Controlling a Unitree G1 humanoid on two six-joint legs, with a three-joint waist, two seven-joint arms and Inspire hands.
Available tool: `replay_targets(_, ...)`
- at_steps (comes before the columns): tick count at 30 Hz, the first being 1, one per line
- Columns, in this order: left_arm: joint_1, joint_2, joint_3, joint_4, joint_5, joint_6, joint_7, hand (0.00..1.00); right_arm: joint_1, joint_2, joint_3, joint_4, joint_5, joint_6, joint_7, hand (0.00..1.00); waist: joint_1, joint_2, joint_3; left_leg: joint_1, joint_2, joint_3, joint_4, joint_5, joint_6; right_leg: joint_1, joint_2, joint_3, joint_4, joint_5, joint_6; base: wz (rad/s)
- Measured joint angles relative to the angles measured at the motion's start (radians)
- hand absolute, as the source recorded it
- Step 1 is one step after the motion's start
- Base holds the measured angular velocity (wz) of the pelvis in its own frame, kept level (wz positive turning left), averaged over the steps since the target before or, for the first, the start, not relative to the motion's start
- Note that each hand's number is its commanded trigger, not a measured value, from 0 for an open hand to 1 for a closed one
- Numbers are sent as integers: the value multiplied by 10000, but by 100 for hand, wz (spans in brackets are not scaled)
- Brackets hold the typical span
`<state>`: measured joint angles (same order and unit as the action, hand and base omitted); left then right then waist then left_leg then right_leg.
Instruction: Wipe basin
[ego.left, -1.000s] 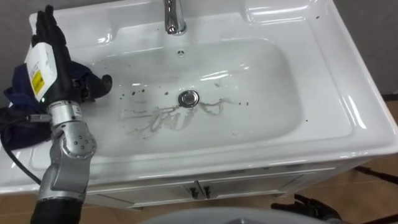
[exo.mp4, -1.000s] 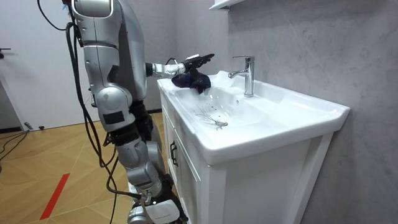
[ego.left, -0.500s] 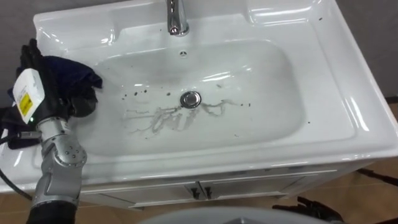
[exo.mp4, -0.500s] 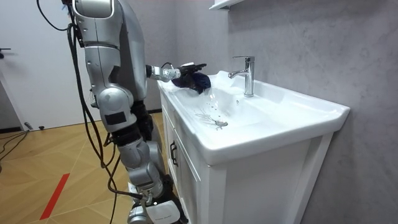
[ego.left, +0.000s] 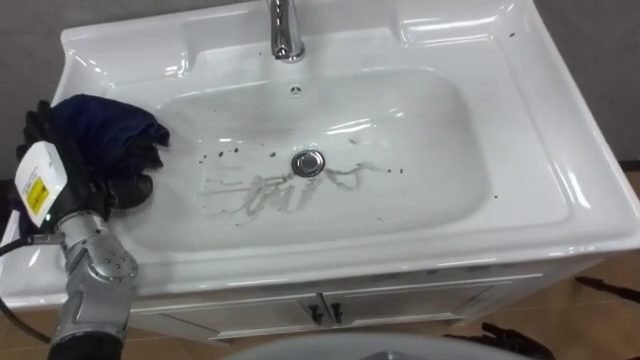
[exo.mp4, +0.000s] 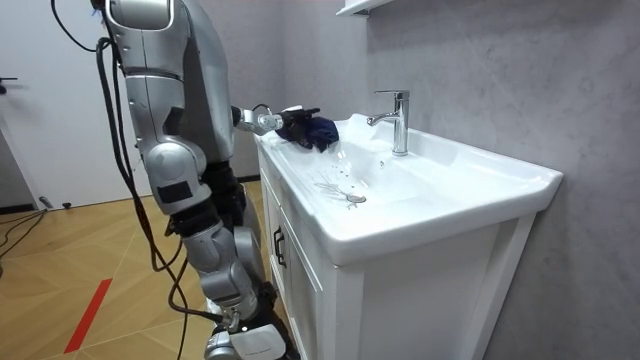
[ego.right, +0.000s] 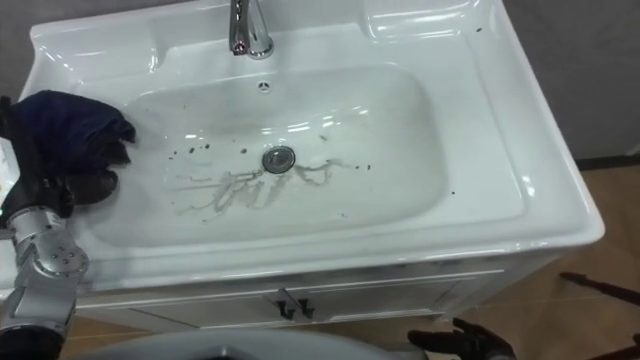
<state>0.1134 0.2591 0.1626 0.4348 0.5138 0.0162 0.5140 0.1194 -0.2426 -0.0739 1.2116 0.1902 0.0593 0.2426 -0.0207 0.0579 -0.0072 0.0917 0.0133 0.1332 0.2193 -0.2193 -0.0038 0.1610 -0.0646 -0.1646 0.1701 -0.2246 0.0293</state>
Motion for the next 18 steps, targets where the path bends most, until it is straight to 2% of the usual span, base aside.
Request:
replay_targets(9,51,-35,-1,143,15,84,-105,0,42,-21,-86,-107,-44,76,0,0,-26,18,-11,70,-1,12,-70,3,-3,37,1,10,-21,-1,0,0)
replay_targets(10,56,-34,-1,144,16,83,-183,13,44,-22,-97,-107,-46,76,1,0,-26,17,-10,63,-1,16,-66,3,-3,32,0,10,-20,-2,-1,0)
replay_targets(11,57,-34,-1,143,16,83,-204,51,42,-21,-98,-107,-47,76,2,0,-26,17,-10,59,-1,16,-66,3,-3,27,1,10,-20,-2,-1,0)
replay_targets(12,57,-34,-1,143,23,84,-245,67,41,-23,-103,-106,-57,76,4,0,-26,18,-10,55,-1,19,-66,3,-3,20,0,10,-20,-3,-1,0)
replay_targets(13,58,-34,-1,143,24,85,-259,73,41,-24,-118,-105,-68,76,6,0,-26,18,-10,55,-1,19,-67,3,-3,19,0,10,-21,-4,0,0)
replay_targets(15,63,-34,-1,142,54,93,-304,100,47,-24,-131,-106,-76,79,8,0,-25,19,-11,54,0,24,-69,3,-3,16,-1,11,-23,-4,0,0)
replay_targets(18,90,-34,-10,137,315,95,-414,100,52,-29,-142,-112,-76,96,8,0,-38,19,-17,55,1,28,-71,3,-3,12,0,16,-18,-4,0,0)
